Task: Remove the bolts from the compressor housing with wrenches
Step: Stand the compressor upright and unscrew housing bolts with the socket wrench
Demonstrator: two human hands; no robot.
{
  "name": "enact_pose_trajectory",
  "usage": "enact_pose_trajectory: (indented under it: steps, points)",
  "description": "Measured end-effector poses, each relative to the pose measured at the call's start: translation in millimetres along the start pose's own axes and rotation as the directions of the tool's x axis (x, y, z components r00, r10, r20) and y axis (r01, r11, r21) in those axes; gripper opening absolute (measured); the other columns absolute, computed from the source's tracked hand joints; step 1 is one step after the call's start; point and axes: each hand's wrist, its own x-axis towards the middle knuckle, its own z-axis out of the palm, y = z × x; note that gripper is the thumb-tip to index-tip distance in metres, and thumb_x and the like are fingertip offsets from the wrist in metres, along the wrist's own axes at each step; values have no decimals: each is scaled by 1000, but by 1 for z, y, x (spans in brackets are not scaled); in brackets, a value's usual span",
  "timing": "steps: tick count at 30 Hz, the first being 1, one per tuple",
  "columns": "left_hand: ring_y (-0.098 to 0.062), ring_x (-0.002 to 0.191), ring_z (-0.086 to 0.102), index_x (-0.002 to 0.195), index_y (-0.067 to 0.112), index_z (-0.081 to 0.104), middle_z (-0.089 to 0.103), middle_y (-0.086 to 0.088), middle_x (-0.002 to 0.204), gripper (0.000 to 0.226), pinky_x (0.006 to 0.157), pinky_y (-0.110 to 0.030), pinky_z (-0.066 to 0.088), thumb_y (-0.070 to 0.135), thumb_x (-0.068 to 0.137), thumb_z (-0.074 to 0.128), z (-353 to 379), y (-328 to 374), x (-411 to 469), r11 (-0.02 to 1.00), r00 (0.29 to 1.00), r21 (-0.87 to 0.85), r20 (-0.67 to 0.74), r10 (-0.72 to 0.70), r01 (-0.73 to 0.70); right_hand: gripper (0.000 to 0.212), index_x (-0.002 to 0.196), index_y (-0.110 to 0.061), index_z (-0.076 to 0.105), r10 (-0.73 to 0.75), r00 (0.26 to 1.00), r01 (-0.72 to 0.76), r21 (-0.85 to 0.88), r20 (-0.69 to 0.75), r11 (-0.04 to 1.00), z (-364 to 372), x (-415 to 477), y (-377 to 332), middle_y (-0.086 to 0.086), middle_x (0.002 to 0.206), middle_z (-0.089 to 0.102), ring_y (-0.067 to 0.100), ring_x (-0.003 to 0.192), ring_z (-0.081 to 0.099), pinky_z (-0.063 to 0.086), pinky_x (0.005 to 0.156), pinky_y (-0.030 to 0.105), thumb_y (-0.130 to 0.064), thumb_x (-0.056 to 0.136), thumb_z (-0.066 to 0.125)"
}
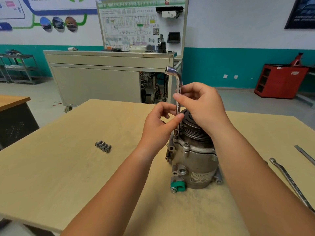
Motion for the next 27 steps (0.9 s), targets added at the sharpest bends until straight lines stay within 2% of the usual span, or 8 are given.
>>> enact_pose_trajectory:
  steps: [5, 8, 14, 17, 19, 22, 24, 27]
  points:
    - [-5, 82, 50, 97, 28, 64, 62, 18, 86, 17, 70, -25, 46, 13, 88, 65, 0, -2, -5, 1000, 999, -7, 29, -27, 27, 19, 104, -13, 71, -28, 999, 27, -41, -24, 999, 0, -3, -2, -19, 88, 66, -9, 83, 62, 44, 70, 1, -16, 88, 60]
    - [-7, 83, 51, 105, 21, 68, 66, 7, 94, 18, 74, -26, 48, 12, 90, 62, -2, -2, -7, 1000, 999, -1, 45, -30, 30, 20, 106, -14, 70, -84, 996, 80, -114, -39, 990, 1, -7, -5, -13, 88, 66, -7, 83, 60, 45, 70, 2, -18, 88, 60]
    - [-3, 78, 48, 101, 23, 68, 66, 13, 90, 17, 69, -17, 43, 12, 90, 64, -8, 17, 1, 999, 1000, 28, 2, -26, 26, 21, 107, -9, 69, -108, 994, 107, -88, -7, 990, 2, -6, -20, -9, 92, 67, -6, 84, 61, 46, 74, 6, -15, 89, 60]
    - [-2, 84, 49, 102, 28, 67, 68, 7, 99, 22, 68, -22, 40, 11, 88, 66, -10, 34, -1, 995, 996, 53, -36, 82, -80, 16, 100, -24, 66, -224, 969, 218, -58, -107, 974, -9, -15, -34, -16, 89, 65, -8, 84, 59, 45, 76, 8, -14, 88, 62]
    - [1, 88, 52, 105, 28, 66, 67, 8, 99, 25, 71, -17, 39, 12, 85, 67, -3, 50, -9, 979, 982, 77, 24, 185, -187, 18, 95, -33, 62, -258, 942, 268, 19, -214, 963, -24, -27, -41, -20, 87, 65, -3, 86, 62, 48, 78, 14, -16, 87, 63]
    - [-3, 96, 57, 112, 19, 66, 63, 9, 101, 33, 78, -14, 41, 10, 80, 69, 23, 64, -32, 934, 934, 117, 173, 314, -336, 9, 91, -35, 64, -211, 913, 258, 94, -348, 962, -57, -54, -40, -22, 84, 68, -5, 80, 61, 48, 70, 11, -32, 83, 62]
    - [-6, 98, 56, 116, 14, 65, 63, 4, 104, 39, 80, -15, 43, 8, 78, 71, 50, 63, -57, 927, 908, 96, 261, 328, -363, 15, 85, -36, 69, -122, 907, 195, 146, -403, 970, -81, -77, -29, -17, 80, 68, -4, 71, 59, 47, 63, 10, -48, 77, 65]
    - [-1, 89, 57, 123, 23, 60, 58, 1, 109, 48, 75, -13, 45, 4, 79, 68, 97, 50, -101, 992, 909, -26, 399, 123, -124, 23, 79, -34, 70, 99, 885, 9, 230, -455, 973, -115, -116, 4, -13, 68, 65, -4, 56, 54, 43, 52, 8, -55, 71, 69]
